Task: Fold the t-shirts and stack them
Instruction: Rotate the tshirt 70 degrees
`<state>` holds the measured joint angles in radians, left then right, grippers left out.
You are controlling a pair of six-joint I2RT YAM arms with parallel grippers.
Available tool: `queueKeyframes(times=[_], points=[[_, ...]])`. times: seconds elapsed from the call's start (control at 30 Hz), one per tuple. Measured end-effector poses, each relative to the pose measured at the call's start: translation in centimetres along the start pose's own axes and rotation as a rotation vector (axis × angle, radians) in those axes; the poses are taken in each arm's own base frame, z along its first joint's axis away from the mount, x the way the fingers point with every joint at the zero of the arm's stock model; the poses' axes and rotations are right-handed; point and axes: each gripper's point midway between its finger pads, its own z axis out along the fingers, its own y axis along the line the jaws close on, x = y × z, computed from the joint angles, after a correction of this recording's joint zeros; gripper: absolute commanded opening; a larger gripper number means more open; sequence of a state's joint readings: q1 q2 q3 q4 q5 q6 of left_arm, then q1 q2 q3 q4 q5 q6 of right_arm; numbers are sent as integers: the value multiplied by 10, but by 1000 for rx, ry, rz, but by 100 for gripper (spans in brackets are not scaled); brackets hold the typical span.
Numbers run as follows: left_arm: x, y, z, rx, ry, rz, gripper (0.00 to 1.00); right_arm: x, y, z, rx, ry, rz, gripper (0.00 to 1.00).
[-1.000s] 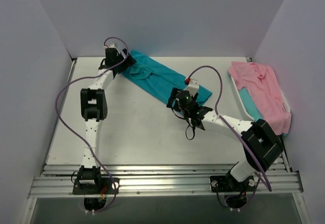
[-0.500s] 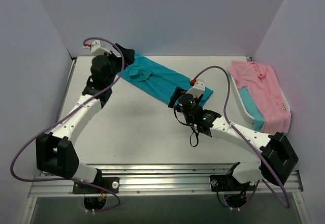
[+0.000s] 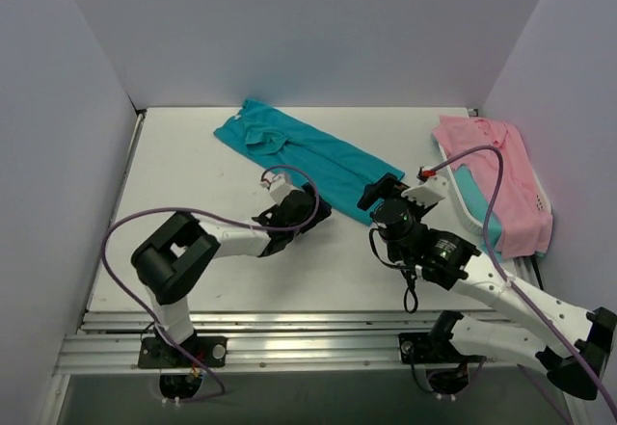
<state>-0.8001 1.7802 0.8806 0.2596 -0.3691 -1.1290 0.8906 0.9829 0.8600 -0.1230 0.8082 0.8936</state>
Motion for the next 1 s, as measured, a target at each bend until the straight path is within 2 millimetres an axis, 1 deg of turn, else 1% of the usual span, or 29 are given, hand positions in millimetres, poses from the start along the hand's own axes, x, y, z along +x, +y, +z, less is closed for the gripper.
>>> queueKeyframes(times=[0.07,0.13,0.23,0.37,0.4,0.43,0.47,0.5,0.57,0.6,0.63,0.7,0.73,0.77,0.8,0.87,1.0], points=[[8,-24,7,46,2,-42,94,-6,-11,-7,27,-14,3,69],[18,-43,15,80,10,-76,94,-12,-22,-12,54,-28,3,69],[37,-58,28,98,30,-111,94,-23,-36,-21,84,-51,5,69],[51,-86,43,148,49,-161,97,-41,-49,-32,100,-90,25,69],[53,-91,46,158,52,-170,100,-45,-51,-35,101,-99,30,69],[54,-96,49,165,54,-178,100,-48,-54,-37,104,-107,33,69],[54,-99,51,171,54,-188,96,-51,-56,-38,109,-115,33,69],[55,-102,53,178,56,-194,87,-53,-58,-40,113,-122,34,69],[58,-103,57,179,63,-192,76,-56,-61,-41,120,-133,34,69],[60,-103,59,177,68,-193,69,-56,-62,-41,124,-136,30,69],[61,-103,62,178,70,-193,51,-56,-63,-41,128,-137,27,69],[66,-102,66,175,83,-185,33,-57,-64,-41,133,-141,23,69],[70,-99,70,170,93,-178,14,-57,-65,-41,135,-142,20,69],[75,-96,72,165,104,-179,4,-57,-65,-40,139,-144,18,69],[78,-92,75,161,112,-176,2,-57,-65,-40,142,-145,15,69],[79,-96,76,180,122,-176,2,-57,-65,-40,144,-147,13,69],[78,-97,78,198,133,-176,2,-57,-66,-40,145,-150,13,69]])
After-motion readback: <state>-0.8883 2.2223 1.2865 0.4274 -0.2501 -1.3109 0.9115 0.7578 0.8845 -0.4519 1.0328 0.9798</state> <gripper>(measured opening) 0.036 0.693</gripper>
